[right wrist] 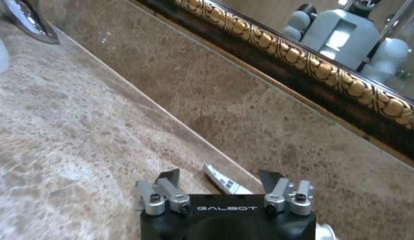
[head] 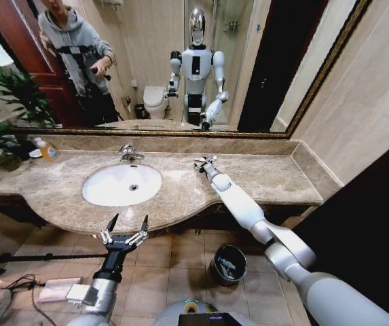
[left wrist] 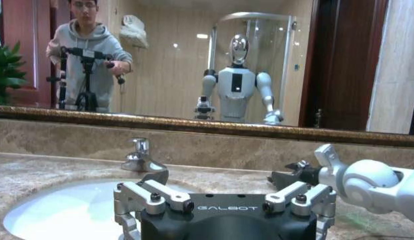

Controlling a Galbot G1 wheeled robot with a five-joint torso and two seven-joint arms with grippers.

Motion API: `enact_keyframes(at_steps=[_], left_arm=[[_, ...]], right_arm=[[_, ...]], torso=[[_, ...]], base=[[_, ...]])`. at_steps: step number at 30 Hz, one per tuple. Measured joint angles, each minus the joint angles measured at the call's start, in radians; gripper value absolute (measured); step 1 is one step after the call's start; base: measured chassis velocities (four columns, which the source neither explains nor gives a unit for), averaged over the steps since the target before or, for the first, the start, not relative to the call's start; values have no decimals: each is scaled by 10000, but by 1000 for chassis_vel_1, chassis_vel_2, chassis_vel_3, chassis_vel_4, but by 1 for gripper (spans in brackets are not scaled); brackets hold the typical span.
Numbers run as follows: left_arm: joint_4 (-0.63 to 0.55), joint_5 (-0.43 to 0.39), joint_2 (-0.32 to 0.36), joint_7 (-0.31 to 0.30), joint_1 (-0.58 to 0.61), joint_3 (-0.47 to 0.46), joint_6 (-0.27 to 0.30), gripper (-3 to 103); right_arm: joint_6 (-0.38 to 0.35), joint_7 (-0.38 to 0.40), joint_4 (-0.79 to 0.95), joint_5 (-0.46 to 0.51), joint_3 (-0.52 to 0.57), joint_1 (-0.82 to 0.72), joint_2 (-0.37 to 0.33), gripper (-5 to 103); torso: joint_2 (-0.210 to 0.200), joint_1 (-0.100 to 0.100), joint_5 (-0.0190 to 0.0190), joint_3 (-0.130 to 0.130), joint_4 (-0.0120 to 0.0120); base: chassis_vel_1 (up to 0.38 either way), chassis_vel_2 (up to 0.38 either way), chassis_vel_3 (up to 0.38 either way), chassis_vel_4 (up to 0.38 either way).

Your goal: Pick up the trash from the sink and place it in the trash bin.

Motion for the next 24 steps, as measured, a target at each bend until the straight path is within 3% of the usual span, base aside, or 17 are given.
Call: enact_keyframes(at_steps=[1, 3, 6, 10, 24], left_arm=[[0, 0, 0, 0, 0, 0, 0, 100], [0, 0, 0, 0, 0, 0, 0, 100], [0, 0, 0, 0, 0, 0, 0, 100], [0, -1, 0, 0, 0, 0, 0, 100], [0, 0, 0, 0, 0, 0, 0, 100]], right_arm=[[134, 1, -225, -51, 30, 99, 82, 88], [294, 2, -471, -123, 85, 209, 172, 88], [462, -12, -765, -158, 170, 328, 252, 76], [465, -71, -797, -158, 177, 327, 236, 72], [394, -172, -899, -106, 196, 302, 226, 28]], torso=[[0, 0, 0, 0, 0], [0, 0, 0, 0, 1], [0, 1, 0, 0, 0], [0, 0, 0, 0, 0], [0, 1, 0, 0, 0]], base=[[0, 0, 0, 0], [0, 0, 0, 0], [0, 0, 0, 0], [0, 0, 0, 0], [0, 0, 0, 0]])
